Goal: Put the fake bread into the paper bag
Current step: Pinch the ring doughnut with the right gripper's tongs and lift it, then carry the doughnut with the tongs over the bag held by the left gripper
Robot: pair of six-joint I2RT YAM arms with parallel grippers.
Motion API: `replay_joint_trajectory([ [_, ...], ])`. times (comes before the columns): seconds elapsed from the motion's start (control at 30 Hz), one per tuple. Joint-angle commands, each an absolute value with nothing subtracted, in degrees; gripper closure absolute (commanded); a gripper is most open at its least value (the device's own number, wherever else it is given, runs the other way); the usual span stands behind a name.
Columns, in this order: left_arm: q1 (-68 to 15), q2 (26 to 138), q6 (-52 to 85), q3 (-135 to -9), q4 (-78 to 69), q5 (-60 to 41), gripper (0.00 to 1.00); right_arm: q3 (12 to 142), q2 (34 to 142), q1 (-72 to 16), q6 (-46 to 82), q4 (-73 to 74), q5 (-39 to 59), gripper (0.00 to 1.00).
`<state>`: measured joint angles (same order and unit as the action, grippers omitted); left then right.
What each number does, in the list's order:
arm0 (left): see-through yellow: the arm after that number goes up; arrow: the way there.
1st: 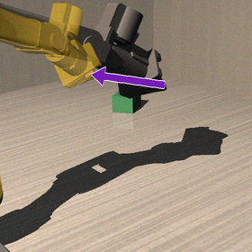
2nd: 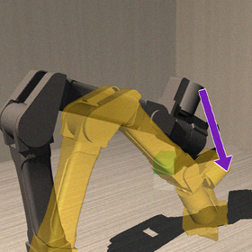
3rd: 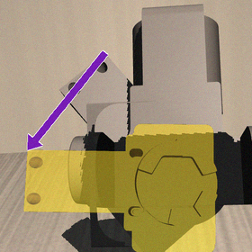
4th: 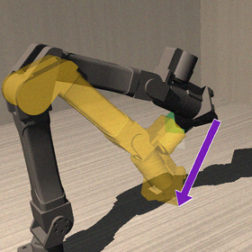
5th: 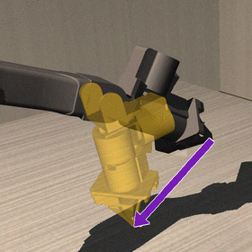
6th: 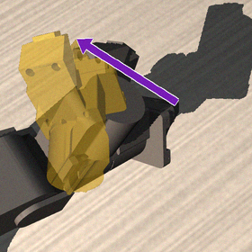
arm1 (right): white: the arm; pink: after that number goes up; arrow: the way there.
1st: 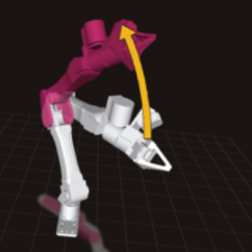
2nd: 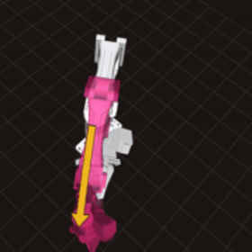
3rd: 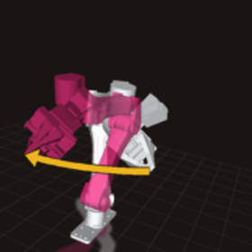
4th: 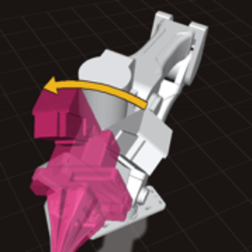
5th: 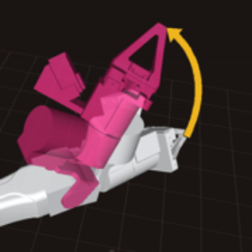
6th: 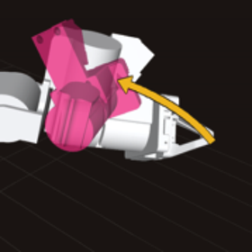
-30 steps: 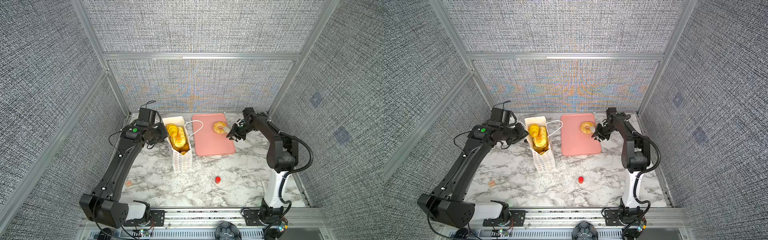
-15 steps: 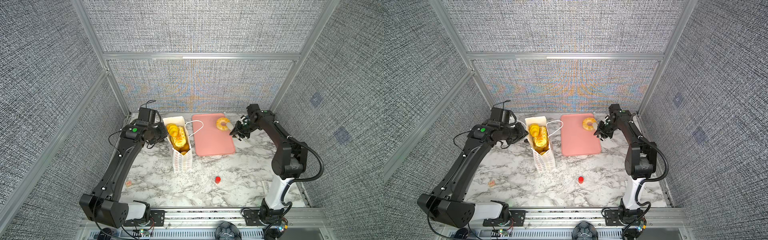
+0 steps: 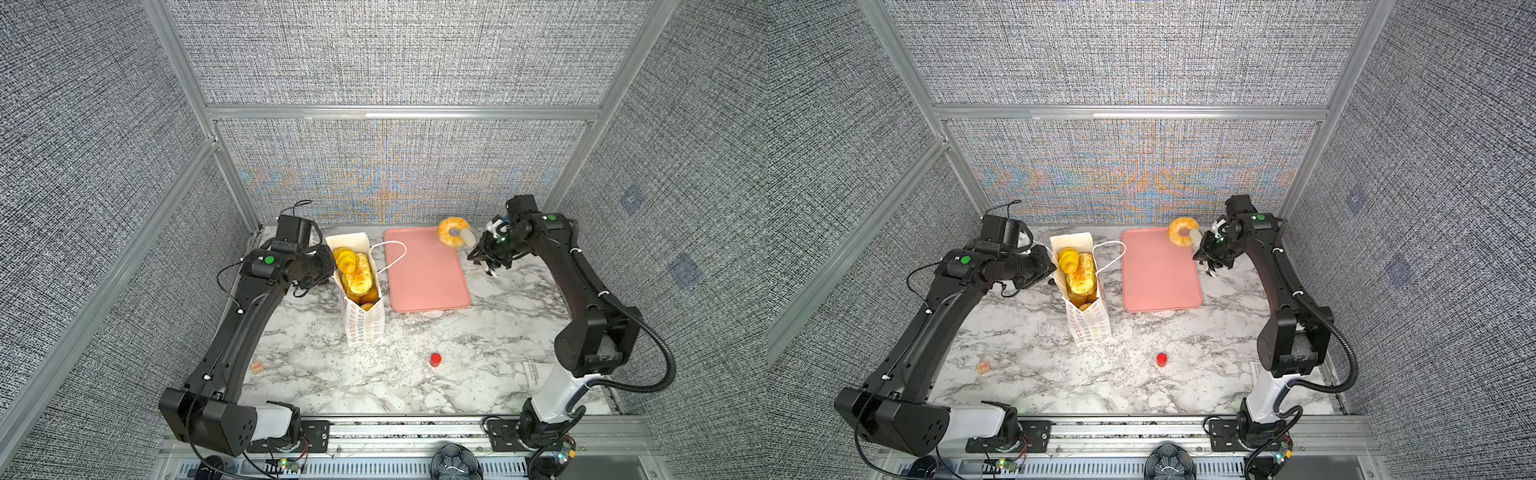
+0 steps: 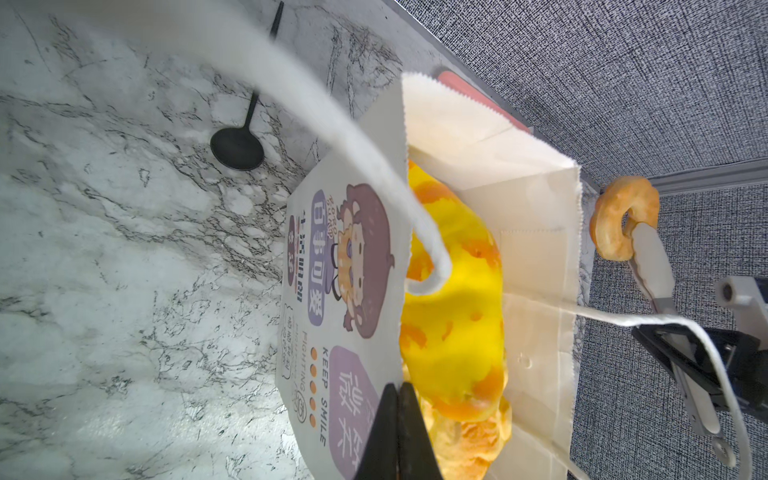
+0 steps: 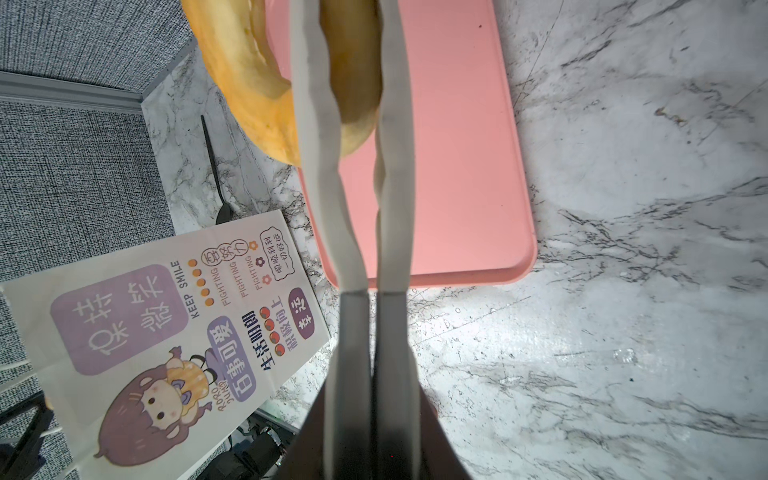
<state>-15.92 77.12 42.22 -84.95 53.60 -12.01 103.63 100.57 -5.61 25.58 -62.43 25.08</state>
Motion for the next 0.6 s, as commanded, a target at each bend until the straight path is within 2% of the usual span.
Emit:
replay_joint_trajectory([
  [0.0, -15.82, 76.73, 41.88, -85.02, 53.13, -12.31, 0.98, 105.15, 98.82, -6.18, 24.35, -63.65, 23.61, 0.76],
  [0.57, -15.82, 75.8, 41.75, -84.88, 53.88, -12.32, 1.0, 116.03, 92.26, -17.41, 19.16, -66.78, 14.91, 0.75],
])
